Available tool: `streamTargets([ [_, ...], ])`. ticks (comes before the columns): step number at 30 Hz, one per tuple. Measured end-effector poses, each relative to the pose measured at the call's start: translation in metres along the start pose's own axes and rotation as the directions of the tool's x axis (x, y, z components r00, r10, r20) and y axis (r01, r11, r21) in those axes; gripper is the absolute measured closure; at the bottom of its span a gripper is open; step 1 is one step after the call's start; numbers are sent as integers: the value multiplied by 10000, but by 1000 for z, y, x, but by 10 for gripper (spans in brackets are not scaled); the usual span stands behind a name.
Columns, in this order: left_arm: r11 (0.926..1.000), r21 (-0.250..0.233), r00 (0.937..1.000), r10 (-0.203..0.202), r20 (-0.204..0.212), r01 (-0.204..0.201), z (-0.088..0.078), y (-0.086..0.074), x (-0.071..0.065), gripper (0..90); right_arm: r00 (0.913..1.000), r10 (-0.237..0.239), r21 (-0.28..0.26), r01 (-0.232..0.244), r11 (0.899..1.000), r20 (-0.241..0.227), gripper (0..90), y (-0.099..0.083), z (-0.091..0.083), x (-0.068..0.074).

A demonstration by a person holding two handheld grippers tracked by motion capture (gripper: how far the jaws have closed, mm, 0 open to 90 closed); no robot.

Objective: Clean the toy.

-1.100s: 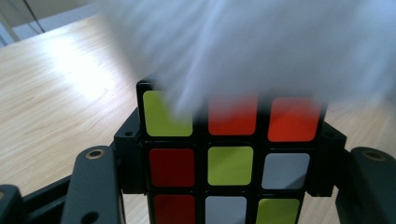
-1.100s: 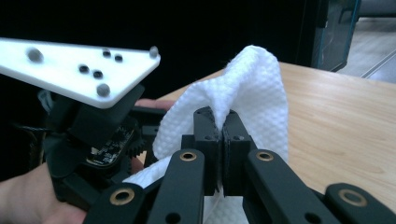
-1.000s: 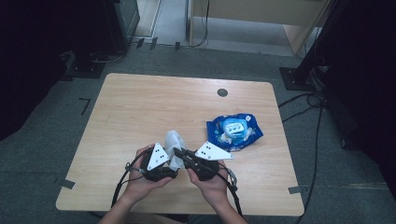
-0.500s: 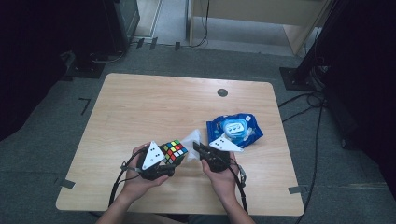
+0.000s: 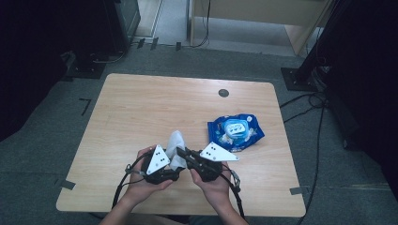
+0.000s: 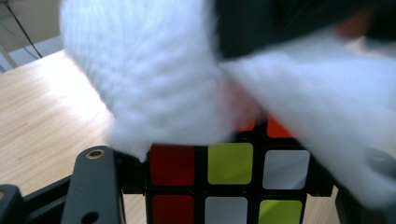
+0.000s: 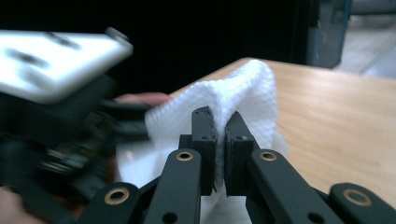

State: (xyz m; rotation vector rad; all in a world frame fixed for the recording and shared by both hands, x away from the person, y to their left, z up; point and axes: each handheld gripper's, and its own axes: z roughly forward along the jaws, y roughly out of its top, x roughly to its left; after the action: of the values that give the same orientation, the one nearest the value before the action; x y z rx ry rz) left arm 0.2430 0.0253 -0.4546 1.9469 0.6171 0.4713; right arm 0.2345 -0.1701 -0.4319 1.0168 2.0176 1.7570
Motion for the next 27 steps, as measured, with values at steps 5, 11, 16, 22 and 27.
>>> streamTargets([
  [5,9998,97,9998,-162,-99,163,0,-1,3,340,9973,472,25,-474,9989,556,867,-11,2,-19],
  [11,9987,-325,9992,-397,9,397,-5,2,6,340,9817,279,981,-471,9941,1885,868,-26,6,-43],
  [16,9972,-356,9970,-670,-398,656,-11,1,18,340,9558,337,1620,-842,9832,2920,873,-44,6,-66],
  [22,9948,-512,9929,-919,-761,881,-18,0,31,340,9479,765,1628,-1320,9778,3093,740,-42,3,-73],
  [27,9953,-440,9928,-891,-806,858,-17,-1,32,340,9624,1614,696,-1803,9811,2184,624,-24,-4,-62],
])
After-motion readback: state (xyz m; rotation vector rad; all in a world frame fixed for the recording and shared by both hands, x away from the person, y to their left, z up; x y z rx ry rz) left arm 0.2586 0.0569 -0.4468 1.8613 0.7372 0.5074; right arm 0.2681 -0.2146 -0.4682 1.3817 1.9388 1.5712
